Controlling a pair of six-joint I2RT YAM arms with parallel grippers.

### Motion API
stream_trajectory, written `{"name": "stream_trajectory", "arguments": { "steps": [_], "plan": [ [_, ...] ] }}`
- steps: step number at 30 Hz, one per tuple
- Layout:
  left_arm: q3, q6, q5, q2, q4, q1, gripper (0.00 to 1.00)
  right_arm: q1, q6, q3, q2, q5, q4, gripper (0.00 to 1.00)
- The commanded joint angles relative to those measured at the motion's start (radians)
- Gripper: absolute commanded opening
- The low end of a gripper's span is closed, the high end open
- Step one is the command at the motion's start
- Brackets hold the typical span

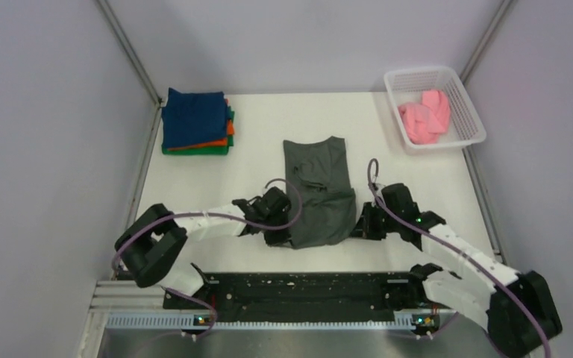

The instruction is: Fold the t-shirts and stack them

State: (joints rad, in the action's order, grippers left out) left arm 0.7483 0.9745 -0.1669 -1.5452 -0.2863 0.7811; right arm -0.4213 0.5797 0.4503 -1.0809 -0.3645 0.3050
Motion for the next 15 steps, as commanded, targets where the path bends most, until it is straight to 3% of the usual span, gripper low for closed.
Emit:
{"name": "stream_trajectory", "arguments": {
  "steps": [1, 4, 8, 10, 15],
  "plan": [
    [-0.095, 0.126, 0.052, 0.171, -0.100, 0.120, 0.00, -0.062, 0.050, -0.029, 0.249, -0.073, 0.264, 0.00],
    [-0.118, 0.168, 0.078, 0.312, -0.131, 0.215, 0.00, -0.083, 0.077, -0.022, 0.382, -0.133, 0.378, 0.00],
    [-0.092, 0.184, 0.150, 0.404, -0.154, 0.283, 0.00, -0.091, 0.121, 0.020, 0.501, -0.240, 0.402, 0.00],
    [-0.062, 0.169, 0.157, 0.418, -0.175, 0.286, 0.00, -0.092, 0.116, 0.068, 0.522, -0.238, 0.401, 0.00],
    [0.070, 0.139, 0.335, 0.443, -0.303, 0.283, 0.00, -0.091, 0.057, 0.225, 0.461, -0.134, 0.388, 0.00]
  ]
}}
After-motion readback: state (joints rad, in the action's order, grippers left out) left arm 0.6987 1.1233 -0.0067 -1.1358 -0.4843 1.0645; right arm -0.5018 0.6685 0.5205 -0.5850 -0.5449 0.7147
